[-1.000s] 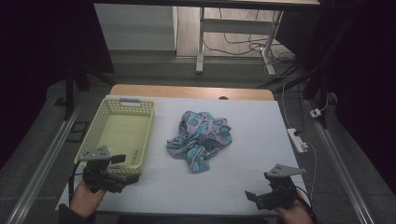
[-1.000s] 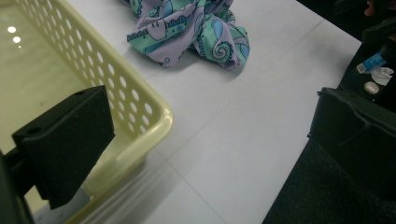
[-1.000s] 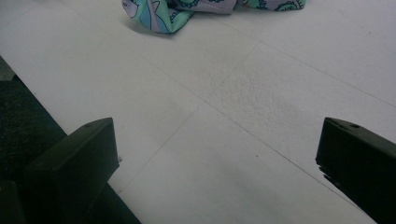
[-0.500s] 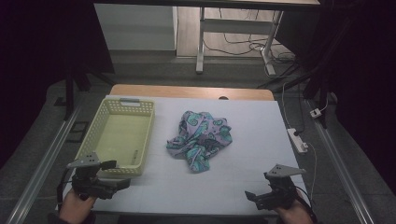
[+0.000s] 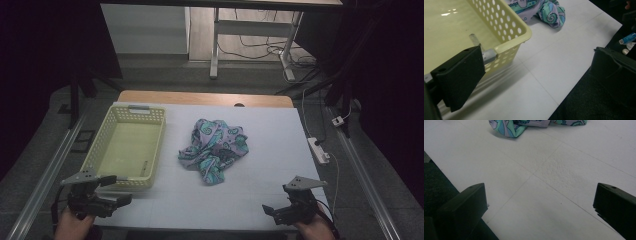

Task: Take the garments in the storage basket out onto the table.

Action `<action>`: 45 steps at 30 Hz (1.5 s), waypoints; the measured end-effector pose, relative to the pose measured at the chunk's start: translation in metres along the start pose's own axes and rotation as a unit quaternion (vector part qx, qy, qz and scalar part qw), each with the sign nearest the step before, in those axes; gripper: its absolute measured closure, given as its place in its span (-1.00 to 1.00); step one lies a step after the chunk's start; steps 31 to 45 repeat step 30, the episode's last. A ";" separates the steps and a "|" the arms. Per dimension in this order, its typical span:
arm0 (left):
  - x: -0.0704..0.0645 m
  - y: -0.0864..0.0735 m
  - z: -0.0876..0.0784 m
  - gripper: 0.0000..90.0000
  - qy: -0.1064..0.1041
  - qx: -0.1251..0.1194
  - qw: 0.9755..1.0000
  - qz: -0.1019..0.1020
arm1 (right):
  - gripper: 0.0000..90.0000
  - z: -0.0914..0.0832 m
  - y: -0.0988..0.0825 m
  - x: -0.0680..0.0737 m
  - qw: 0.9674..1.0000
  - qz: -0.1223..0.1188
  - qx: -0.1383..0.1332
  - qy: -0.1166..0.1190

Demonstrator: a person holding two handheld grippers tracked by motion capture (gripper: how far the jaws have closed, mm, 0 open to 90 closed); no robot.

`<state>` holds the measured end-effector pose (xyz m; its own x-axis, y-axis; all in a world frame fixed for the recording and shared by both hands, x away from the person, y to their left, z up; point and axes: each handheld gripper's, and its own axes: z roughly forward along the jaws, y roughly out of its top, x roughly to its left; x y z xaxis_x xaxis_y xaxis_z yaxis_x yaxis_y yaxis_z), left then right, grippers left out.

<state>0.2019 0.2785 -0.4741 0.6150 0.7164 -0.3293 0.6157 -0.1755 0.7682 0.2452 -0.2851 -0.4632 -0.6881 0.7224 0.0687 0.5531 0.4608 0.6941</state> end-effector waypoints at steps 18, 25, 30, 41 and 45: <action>0.004 -0.017 -0.020 -1.00 0.037 0.005 0.999 -0.017 | -1.00 0.000 0.000 0.001 1.000 -0.003 0.002 -0.006; 0.004 -0.021 -0.024 -1.00 0.058 0.028 0.998 -0.023 | -1.00 0.000 0.000 0.002 1.000 -0.004 0.004 -0.009; 0.005 -0.020 -0.022 -1.00 0.054 0.037 0.997 -0.029 | -1.00 0.001 0.000 0.002 1.000 -0.008 0.007 -0.014; 0.005 -0.020 -0.022 -1.00 0.054 0.037 0.997 -0.029 | -1.00 0.001 0.000 0.002 1.000 -0.008 0.007 -0.014; 0.005 -0.020 -0.022 -1.00 0.054 0.037 0.997 -0.029 | -1.00 0.001 0.000 0.002 1.000 -0.008 0.007 -0.014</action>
